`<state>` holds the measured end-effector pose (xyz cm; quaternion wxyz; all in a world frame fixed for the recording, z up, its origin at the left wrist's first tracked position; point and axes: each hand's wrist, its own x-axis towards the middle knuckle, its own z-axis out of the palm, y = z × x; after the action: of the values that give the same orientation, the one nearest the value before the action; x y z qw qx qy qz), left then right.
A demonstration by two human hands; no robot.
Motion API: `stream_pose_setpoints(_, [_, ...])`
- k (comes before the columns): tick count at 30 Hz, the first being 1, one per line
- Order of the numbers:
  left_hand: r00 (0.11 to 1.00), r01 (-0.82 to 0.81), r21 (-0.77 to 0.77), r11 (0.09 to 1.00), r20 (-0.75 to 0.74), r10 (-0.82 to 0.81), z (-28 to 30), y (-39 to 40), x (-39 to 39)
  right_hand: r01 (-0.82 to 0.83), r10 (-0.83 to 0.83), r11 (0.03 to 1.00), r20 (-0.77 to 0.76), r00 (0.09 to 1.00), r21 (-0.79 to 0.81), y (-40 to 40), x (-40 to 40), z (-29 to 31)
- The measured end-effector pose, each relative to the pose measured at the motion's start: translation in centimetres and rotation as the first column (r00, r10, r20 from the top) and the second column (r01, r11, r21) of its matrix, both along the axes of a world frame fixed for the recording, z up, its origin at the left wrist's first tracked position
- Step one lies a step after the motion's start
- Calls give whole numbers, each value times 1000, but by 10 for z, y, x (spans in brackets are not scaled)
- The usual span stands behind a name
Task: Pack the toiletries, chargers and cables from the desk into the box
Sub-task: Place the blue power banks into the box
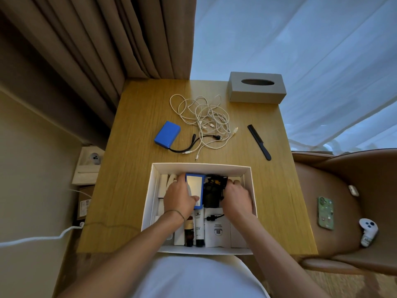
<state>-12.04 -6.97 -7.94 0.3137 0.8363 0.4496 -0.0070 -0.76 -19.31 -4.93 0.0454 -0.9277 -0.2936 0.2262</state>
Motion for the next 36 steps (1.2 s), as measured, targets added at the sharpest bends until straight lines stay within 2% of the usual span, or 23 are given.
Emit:
stream_pose_setpoints(2, [1000,7,-30,1000,11,-7,2,1,-1,-24,24,1000,11,1000,16,0,0,4])
stream_pose_setpoints(5, [995,1,-219,976,94,20,10,5,-7,-83,81,996,83,993,21,1,-1,13])
stream_pose_setpoints(9, [975,14,-458,889,204,89,41,27,-17,-125,91,970,164,982,210,10,1,35])
stream_pose_setpoints(14, [908,60,-466,883,393,146,103,67,-13,-79,43,881,87,995,467,43,6,63])
stream_pose_setpoints(17, [877,15,-575,818,400,265,121,103,4,17,-2,850,-30,1000,527,72,13,67])
stream_pose_setpoints(19, [887,-23,-592,806,361,290,119,127,18,71,-25,849,-94,995,524,91,17,65])
stream_pose_setpoints(23, [954,-83,-432,898,227,198,83,166,46,148,-91,859,-138,986,490,120,21,52])
stream_pose_setpoints(27, [1000,-26,-225,974,-20,22,37,199,66,254,-152,853,-248,957,457,140,20,38])
stream_pose_setpoints(32, [969,94,-23,995,-227,-97,-11,221,99,330,-172,822,-350,921,465,146,11,27])
stream_pose_setpoints(36, [916,240,108,965,-355,-188,-35,232,124,363,-186,814,-389,902,453,146,8,25])
